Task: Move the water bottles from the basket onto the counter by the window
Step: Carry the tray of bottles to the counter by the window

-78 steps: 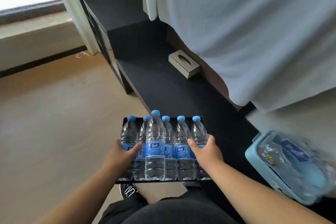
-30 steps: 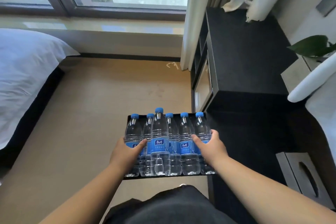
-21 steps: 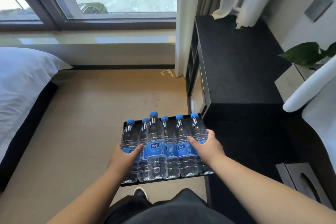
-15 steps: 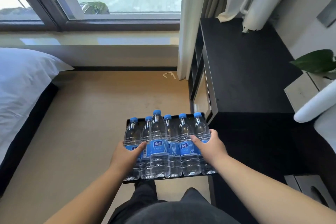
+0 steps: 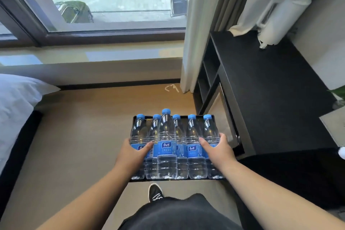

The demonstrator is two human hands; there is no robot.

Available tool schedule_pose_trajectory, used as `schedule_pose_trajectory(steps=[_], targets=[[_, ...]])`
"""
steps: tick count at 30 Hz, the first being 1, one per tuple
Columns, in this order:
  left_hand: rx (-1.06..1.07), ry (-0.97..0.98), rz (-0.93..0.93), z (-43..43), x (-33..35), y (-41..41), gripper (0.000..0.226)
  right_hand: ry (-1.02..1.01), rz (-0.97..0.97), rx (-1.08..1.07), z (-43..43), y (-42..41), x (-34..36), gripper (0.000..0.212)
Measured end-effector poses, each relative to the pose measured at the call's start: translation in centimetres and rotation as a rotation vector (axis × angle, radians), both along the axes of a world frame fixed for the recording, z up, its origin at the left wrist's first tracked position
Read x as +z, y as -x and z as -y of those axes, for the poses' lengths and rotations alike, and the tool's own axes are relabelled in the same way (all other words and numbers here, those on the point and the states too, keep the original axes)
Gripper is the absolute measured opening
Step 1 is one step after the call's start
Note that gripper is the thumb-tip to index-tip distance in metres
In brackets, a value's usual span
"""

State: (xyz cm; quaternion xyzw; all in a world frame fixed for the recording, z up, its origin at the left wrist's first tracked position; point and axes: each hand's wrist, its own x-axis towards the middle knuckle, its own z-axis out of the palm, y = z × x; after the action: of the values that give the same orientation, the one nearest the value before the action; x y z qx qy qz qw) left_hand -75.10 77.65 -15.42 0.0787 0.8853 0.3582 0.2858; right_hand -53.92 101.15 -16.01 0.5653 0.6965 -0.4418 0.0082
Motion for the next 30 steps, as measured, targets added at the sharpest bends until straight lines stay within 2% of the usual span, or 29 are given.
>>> schedule_pose_trajectory(steps=[3,8,15,18,22,27,30], targets=[[-0.010,-0.053,0.032,-0.5,-0.2,4.3,0.066,0.021,-0.001,-0.038,0.2,3.3,-0.1,0.106],[-0.037,-0.047,0.031,-1.5,-0.4,9.5,0.079,0.011,0.011,-0.050,-0.1,7.9,0.0,0.098],[-0.038,-0.015,-0.001,-4.7,-0.7,14.7,0.070,-0.013,-0.034,-0.022,-3.4,13.1,0.5,0.085],[-0.065,0.011,-0.020,-6.5,-0.2,16.4,0.075,-0.001,-0.064,-0.038,-5.1,14.4,0.4,0.078],[-0.096,0.041,-0.029,-10.7,0.1,19.1,0.085,-0.002,-0.090,-0.080,-8.6,16.4,0.0,0.075],[-0.108,0.012,-0.023,-17.1,0.7,21.5,0.071,-0.032,-0.100,-0.116,-14.0,18.6,0.4,0.071],[-0.150,0.018,-0.016,-21.4,1.2,22.3,0.070,-0.028,-0.104,-0.169,-17.3,18.7,0.8,0.074]])
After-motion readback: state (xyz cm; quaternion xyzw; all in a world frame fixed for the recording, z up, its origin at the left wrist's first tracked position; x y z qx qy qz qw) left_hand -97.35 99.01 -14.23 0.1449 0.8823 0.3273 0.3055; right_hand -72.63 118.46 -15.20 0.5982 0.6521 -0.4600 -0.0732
